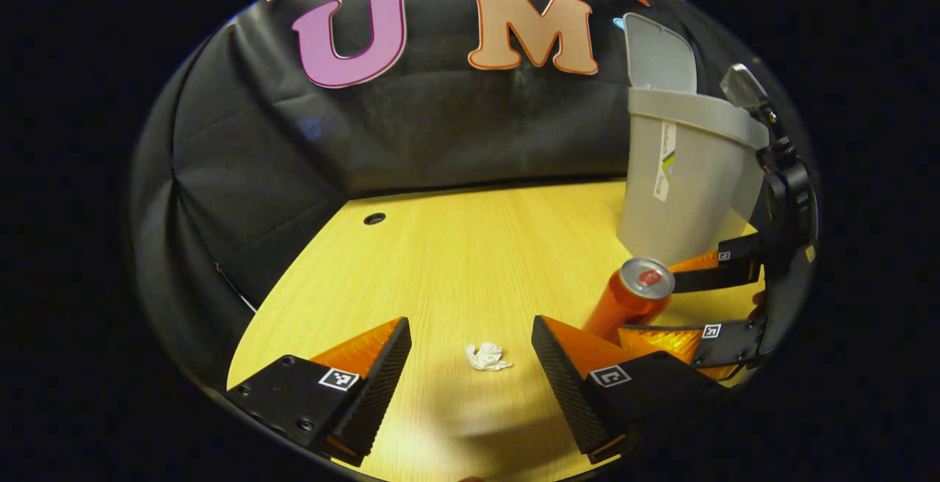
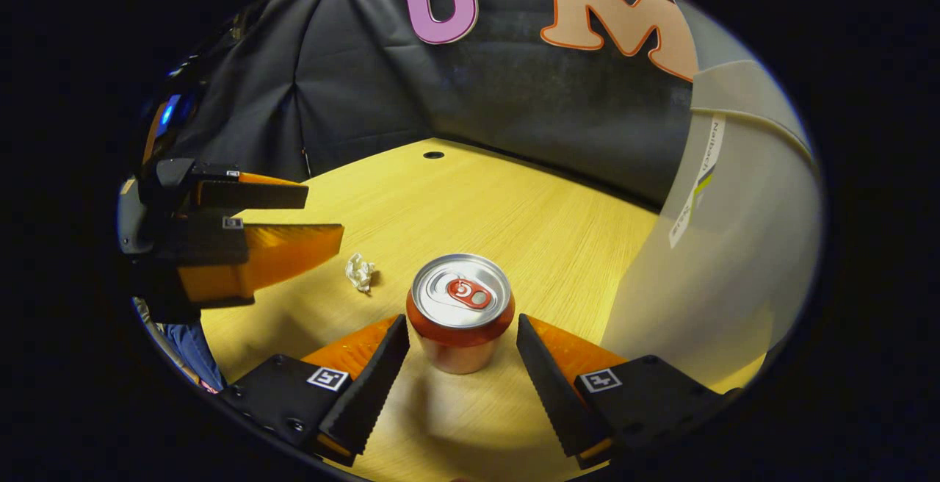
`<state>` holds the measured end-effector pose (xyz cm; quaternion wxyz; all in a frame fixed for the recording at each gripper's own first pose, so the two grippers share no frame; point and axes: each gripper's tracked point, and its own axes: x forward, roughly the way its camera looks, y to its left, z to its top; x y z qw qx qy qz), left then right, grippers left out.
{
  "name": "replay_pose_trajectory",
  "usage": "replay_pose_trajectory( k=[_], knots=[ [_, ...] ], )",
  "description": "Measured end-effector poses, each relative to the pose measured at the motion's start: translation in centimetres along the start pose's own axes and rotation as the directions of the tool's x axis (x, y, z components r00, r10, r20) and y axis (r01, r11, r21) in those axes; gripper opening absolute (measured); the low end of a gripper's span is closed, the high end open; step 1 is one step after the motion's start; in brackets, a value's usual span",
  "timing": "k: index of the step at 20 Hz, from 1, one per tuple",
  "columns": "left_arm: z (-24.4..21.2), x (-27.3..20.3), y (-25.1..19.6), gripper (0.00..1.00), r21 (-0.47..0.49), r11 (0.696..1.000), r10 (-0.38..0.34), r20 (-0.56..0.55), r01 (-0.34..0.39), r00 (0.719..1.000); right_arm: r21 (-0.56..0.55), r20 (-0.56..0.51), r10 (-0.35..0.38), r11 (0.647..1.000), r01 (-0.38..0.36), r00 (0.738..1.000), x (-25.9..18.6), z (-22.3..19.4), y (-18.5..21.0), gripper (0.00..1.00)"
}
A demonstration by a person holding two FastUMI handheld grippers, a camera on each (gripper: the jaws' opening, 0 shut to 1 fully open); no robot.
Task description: Press the lid of the desktop garbage bin to open it, pick up the crumpled paper on the desktop and throw it into the bin, then pick up the pop can on the desktop and drop it into the bin, and finally close the garbage bin lid.
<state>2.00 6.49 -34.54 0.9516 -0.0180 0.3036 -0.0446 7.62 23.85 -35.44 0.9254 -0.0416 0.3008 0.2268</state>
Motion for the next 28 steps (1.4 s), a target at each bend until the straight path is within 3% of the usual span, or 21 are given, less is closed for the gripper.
replay_pose_trajectory(
  k=[15, 20, 22, 23, 24, 25, 27, 28],
  knots=[
    [-5.8, 5.6, 0.0, 0.97, -0.034, 0.999, -0.026, -0.173, 0.021, 0.985, 0.048, -0.039, -0.013, 0.999, 0.014, 0.999, 2.9, -1.2, 0.3, 1.00],
    [-6.1, 6.2, -0.9, 0.94, -0.047, 0.997, -0.064, -0.176, 0.057, 0.982, 0.070, -0.045, -0.010, 0.997, 0.013, 0.999, 3.4, -1.1, 0.3, 0.87],
    [-5.9, 6.4, -1.5, 0.82, -0.047, 0.996, -0.082, -0.169, 0.075, 0.982, 0.065, -0.044, -0.003, 0.998, 0.006, 0.999, 3.3, -0.8, 0.5, 0.85],
    [-6.0, 6.6, -1.6, 0.70, -0.046, 0.996, -0.084, -0.172, 0.077, 0.981, 0.065, -0.041, -0.002, 0.998, 0.005, 0.999, 3.1, -0.6, 0.4, 0.85],
    [-5.8, 6.8, -1.5, 0.64, -0.049, 0.996, -0.085, -0.166, 0.078, 0.982, 0.066, -0.034, -0.005, 0.998, 0.008, 0.999, 2.8, -0.3, 0.3, 0.85],
    [-5.8, 7.0, -1.4, 0.48, -0.048, 0.996, -0.078, -0.170, 0.070, 0.982, 0.072, -0.030, -0.008, 0.997, 0.010, 1.000, 2.6, -0.1, 0.1, 0.85],
    [-5.6, 6.6, -1.5, 0.29, -0.040, 0.997, -0.065, -0.165, 0.059, 0.984, 0.077, -0.030, -0.013, 0.997, 0.015, 0.999, 2.1, 0.1, -0.2, 0.86],
    [-5.7, 6.6, -1.5, 0.24, -0.041, 0.997, -0.065, -0.172, 0.059, 0.983, 0.075, -0.029, -0.015, 0.997, 0.017, 0.999, 1.7, 0.1, -0.3, 0.86]
  ],
)
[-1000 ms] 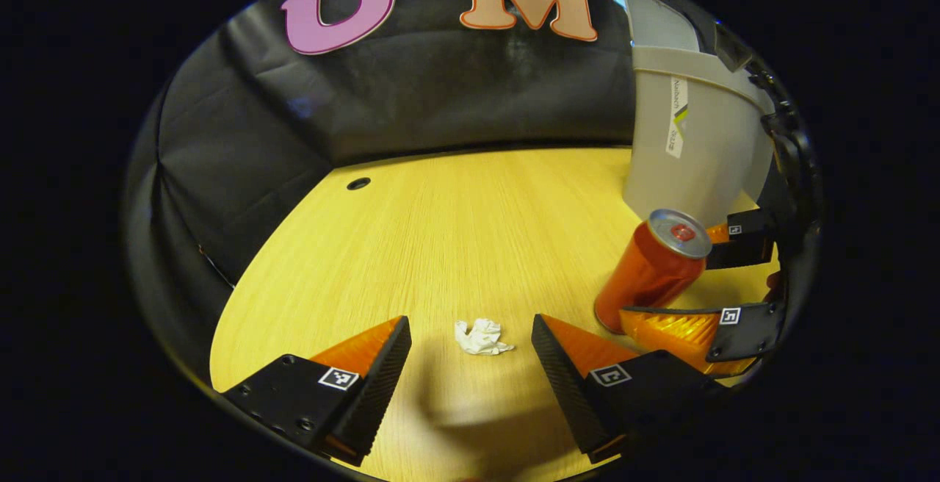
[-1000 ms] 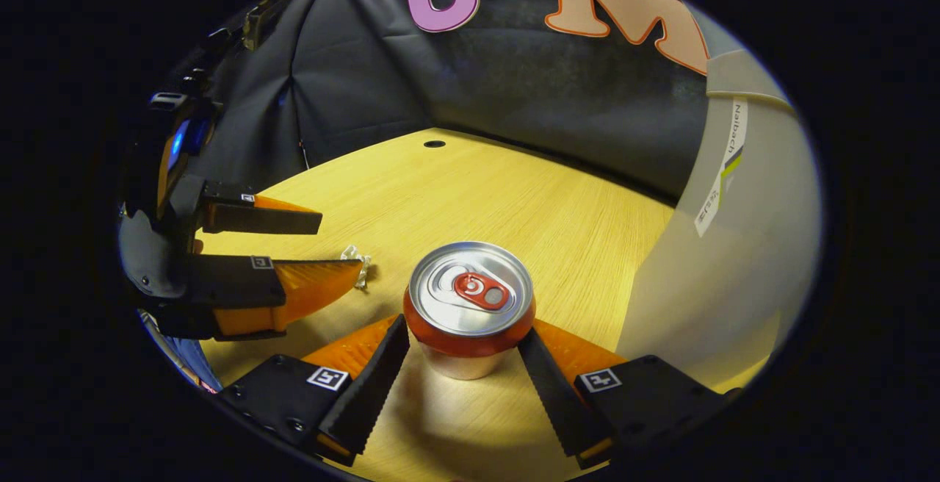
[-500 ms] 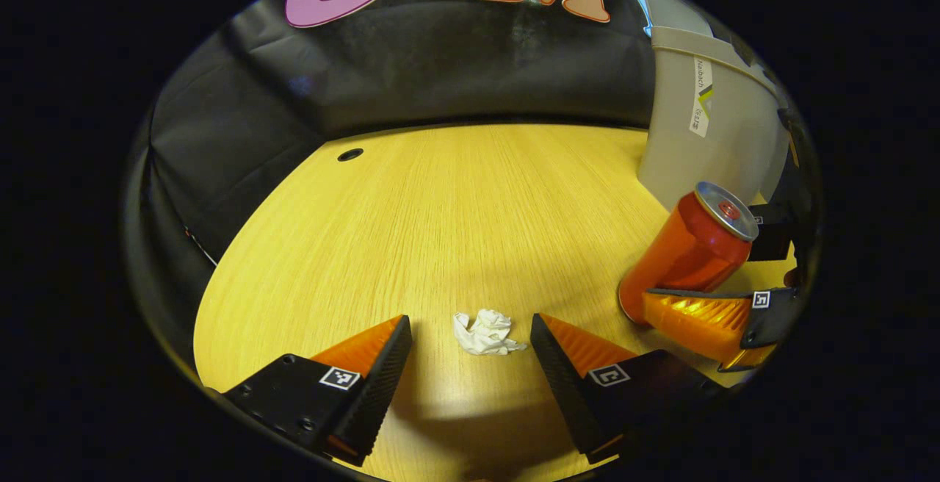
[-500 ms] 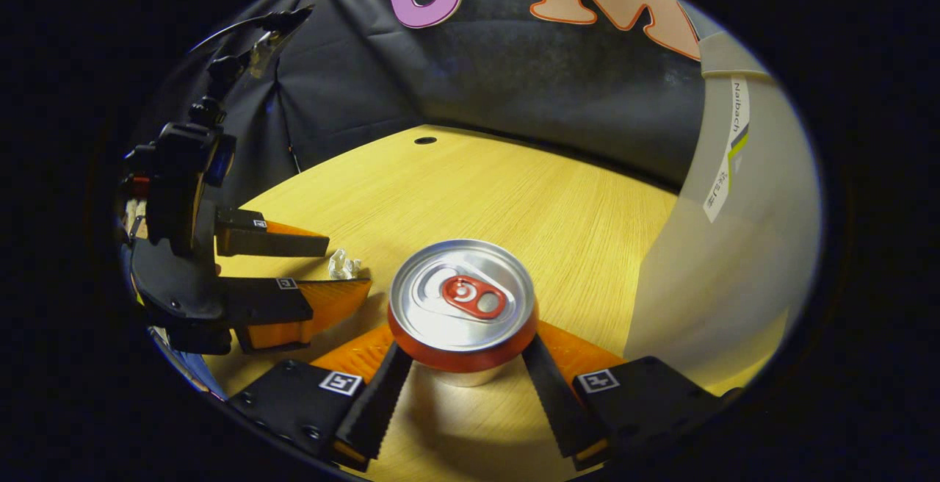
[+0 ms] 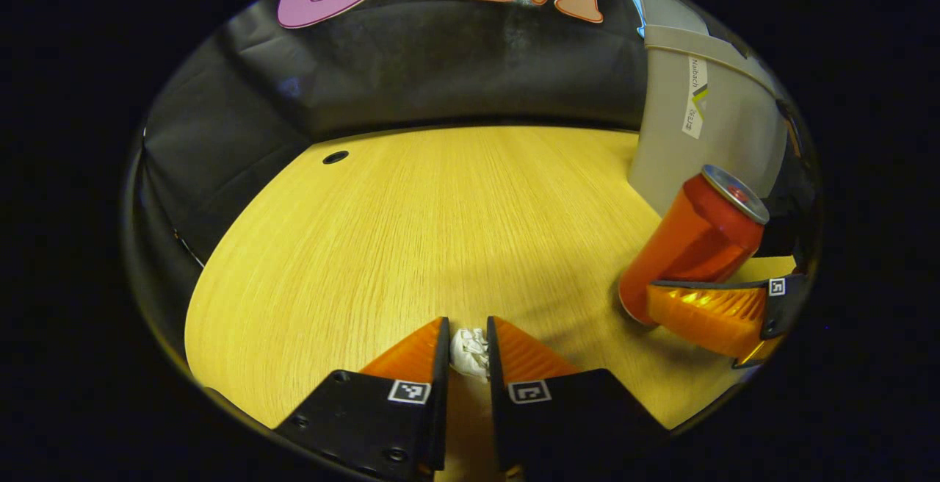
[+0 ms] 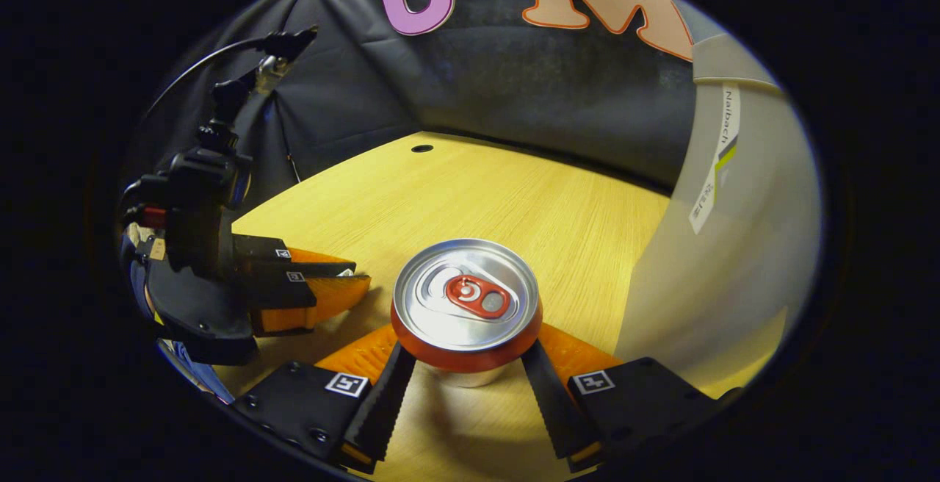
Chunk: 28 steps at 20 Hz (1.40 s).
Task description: Press the lid of the desktop garbage bin to open it, pick up the crumpled paper on the desktop and throw it into the bin, then pick up the pop can on the desktop and drop it into the bin, and finally close the garbage bin lid.
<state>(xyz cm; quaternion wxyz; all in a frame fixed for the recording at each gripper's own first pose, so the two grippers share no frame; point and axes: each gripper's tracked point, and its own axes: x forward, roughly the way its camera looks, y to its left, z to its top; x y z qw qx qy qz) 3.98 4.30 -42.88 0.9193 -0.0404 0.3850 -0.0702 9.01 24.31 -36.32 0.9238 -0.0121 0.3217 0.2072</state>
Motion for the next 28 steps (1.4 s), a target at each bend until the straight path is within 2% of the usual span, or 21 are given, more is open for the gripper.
replay_pose_trajectory(
  k=[3, 7, 15, 28],
  knots=[
    [0.1, -0.2, 0.0, 0.14, -0.010, 1.000, 0.010, -0.005, -0.010, 1.000, -0.018, 0.004, -0.006, 1.000, 0.006, 1.000, -1.0, 0.2, -0.4, 0.86],
    [1.1, -1.0, 0.1, 0.11, -0.012, 1.000, 0.020, 0.021, -0.020, 1.000, -0.026, 0.013, -0.020, 0.999, 0.020, 1.000, -2.6, 0.3, -1.1, 0.86],
    [3.9, -5.0, -0.2, 0.11, 0.000, 1.000, 0.022, 0.092, -0.023, 0.996, -0.027, 0.008, -0.042, 0.999, 0.043, 0.999, -6.8, -1.1, -2.2, 0.86],
    [11.5, -11.6, -5.2, 0.11, 0.055, 0.998, -0.027, 0.267, 0.013, 0.963, 0.032, 0.009, -0.150, 0.988, 0.150, 0.989, -13.5, -4.3, -8.6, 0.86]
  ],
)
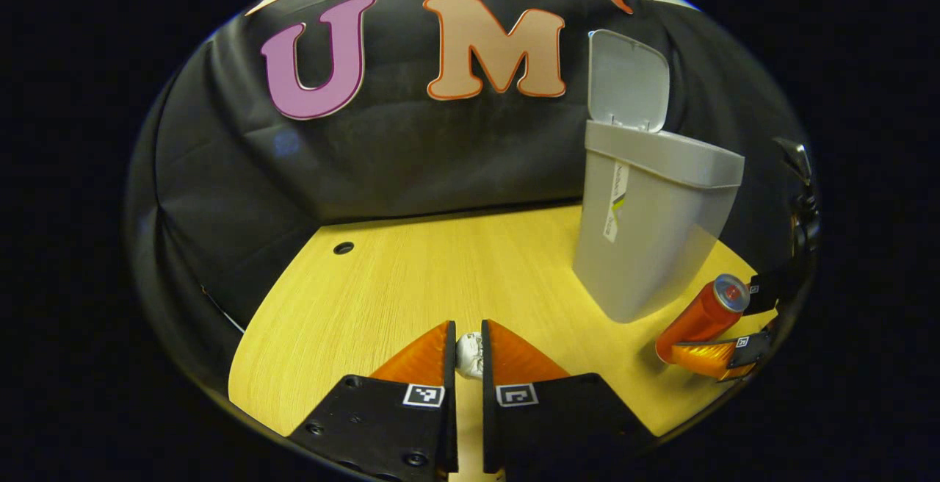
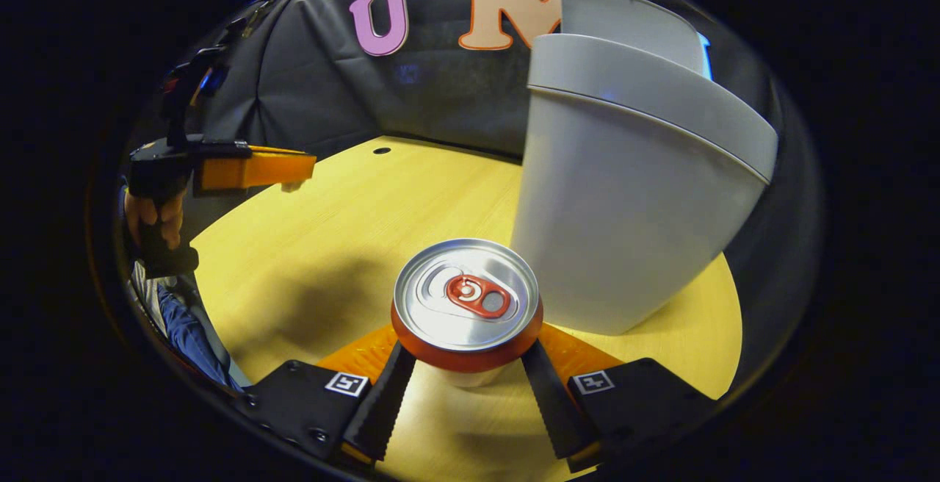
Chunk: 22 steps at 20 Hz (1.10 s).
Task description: Press the lid of the desktop garbage bin to open it, pick up the crumpled paper on the desktop and throw it into the bin, then pick up the pop can on the desktop and drop it into the bin, and finally close the garbage bin lid.
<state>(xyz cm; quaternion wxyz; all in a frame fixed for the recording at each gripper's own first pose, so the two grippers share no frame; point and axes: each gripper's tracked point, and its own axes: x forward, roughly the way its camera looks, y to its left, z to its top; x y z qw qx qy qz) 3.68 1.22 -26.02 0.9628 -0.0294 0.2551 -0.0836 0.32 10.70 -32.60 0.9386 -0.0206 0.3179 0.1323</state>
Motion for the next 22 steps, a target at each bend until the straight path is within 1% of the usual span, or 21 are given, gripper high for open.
replay_pose_trajectory(
  k=[5, 9, 15, 17, 22],
  knots=[
    [4.0, -1.0, -2.8, 0.11, 0.010, 0.999, -0.035, 0.070, 0.035, 0.997, 0.024, -0.002, -0.033, 0.999, 0.033, 0.999, -1.8, -1.2, -2.5, 0.86],
    [7.7, -1.4, -5.6, 0.11, 0.027, 0.997, -0.075, 0.132, 0.072, 0.988, 0.045, -0.004, -0.054, 0.998, 0.054, 0.999, -2.9, -1.9, -4.6, 0.86],
    [13.0, -1.1, -10.7, 0.11, 0.071, 0.987, -0.156, 0.212, 0.144, 0.965, 0.058, -0.003, -0.062, 0.996, 0.062, 0.998, -4.2, -2.7, -6.6, 0.86],
    [14.6, -1.2, -12.0, 0.11, 0.070, 0.984, -0.176, 0.235, 0.164, 0.956, 0.064, -0.004, -0.066, 0.996, 0.066, 0.998, -4.5, -2.9, -7.3, 0.84],
    [17.5, -0.8, -14.4, 0.11, 0.082, 0.975, -0.220, 0.278, 0.205, 0.935, 0.080, -0.011, -0.077, 0.994, 0.078, 0.997, -4.9, -3.7, -8.9, 0.86]
  ],
)
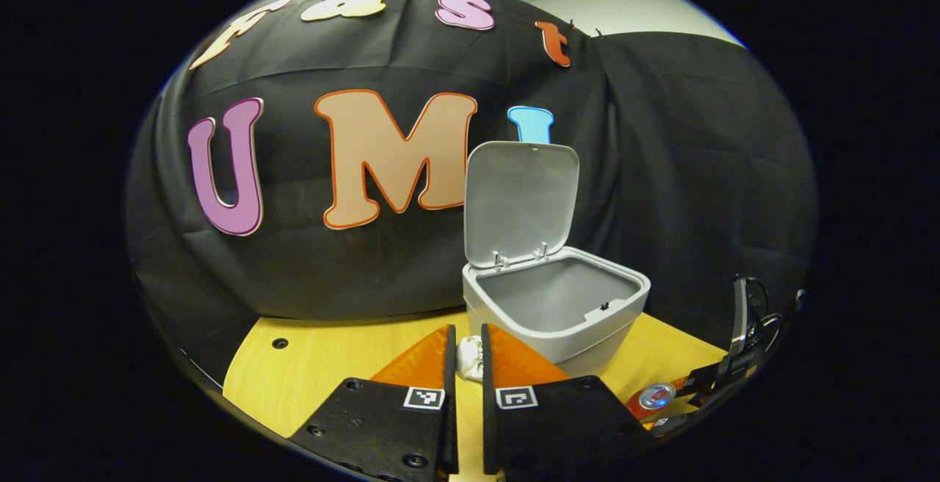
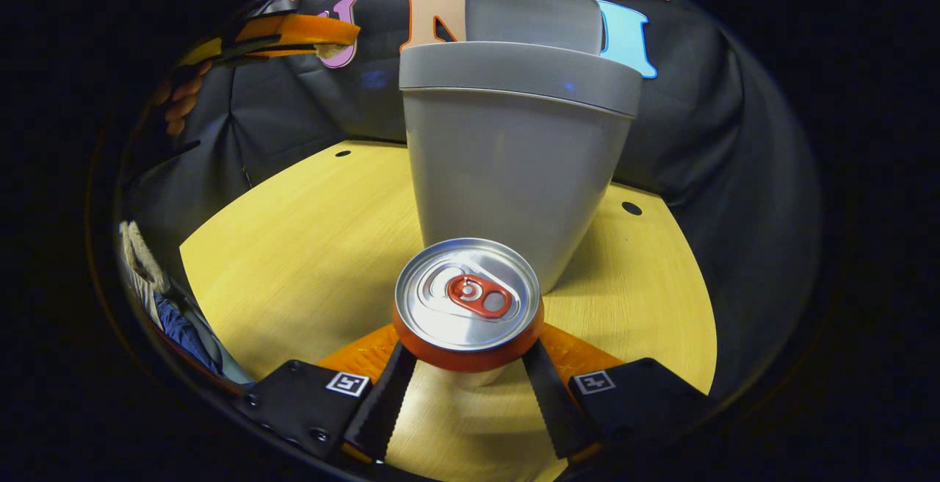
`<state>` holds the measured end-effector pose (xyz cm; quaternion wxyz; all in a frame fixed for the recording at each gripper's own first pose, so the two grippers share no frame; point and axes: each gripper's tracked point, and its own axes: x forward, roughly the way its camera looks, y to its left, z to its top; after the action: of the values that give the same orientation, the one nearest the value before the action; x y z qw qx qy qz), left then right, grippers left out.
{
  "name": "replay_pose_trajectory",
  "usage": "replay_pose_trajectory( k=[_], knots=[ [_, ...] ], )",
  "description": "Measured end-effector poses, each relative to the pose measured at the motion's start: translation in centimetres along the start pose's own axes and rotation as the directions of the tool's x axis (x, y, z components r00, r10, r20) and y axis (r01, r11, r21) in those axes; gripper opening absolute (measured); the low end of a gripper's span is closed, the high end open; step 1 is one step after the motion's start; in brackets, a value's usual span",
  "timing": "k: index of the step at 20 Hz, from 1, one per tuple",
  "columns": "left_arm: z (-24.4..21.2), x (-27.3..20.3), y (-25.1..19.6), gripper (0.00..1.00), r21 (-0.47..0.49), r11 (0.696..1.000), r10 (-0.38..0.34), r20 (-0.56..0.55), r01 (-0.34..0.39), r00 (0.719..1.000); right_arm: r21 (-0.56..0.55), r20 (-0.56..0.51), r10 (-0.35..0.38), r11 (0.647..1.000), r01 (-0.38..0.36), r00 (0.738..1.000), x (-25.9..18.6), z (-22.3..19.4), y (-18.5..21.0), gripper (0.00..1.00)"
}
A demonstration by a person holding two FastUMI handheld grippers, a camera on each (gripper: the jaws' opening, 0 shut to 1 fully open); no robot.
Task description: Press the lid of the desktop garbage bin to open it, pick up the crumpled paper on the desktop and throw it into the bin, then pick up the pop can on the desktop and drop it into the bin, and finally close the garbage bin lid.
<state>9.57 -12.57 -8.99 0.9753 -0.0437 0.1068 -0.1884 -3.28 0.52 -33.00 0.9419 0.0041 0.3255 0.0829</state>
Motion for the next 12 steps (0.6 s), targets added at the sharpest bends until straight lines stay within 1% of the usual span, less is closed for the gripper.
replay_pose_trajectory(
  k=[6, 12],
  knots=[
    [1.5, 2.3, -2.3, 0.11, -0.004, 0.999, -0.046, 0.024, 0.046, 0.999, 0.021, 0.001, -0.023, 1.000, 0.023, 1.000, -0.3, -0.6, -1.8, 0.86],
    [1.8, 4.3, -4.3, 0.11, 0.006, 0.996, -0.090, 0.024, 0.090, 0.996, 0.043, -0.005, -0.045, 0.998, 0.045, 0.999, -0.4, -1.3, -3.1, 0.84]
  ],
)
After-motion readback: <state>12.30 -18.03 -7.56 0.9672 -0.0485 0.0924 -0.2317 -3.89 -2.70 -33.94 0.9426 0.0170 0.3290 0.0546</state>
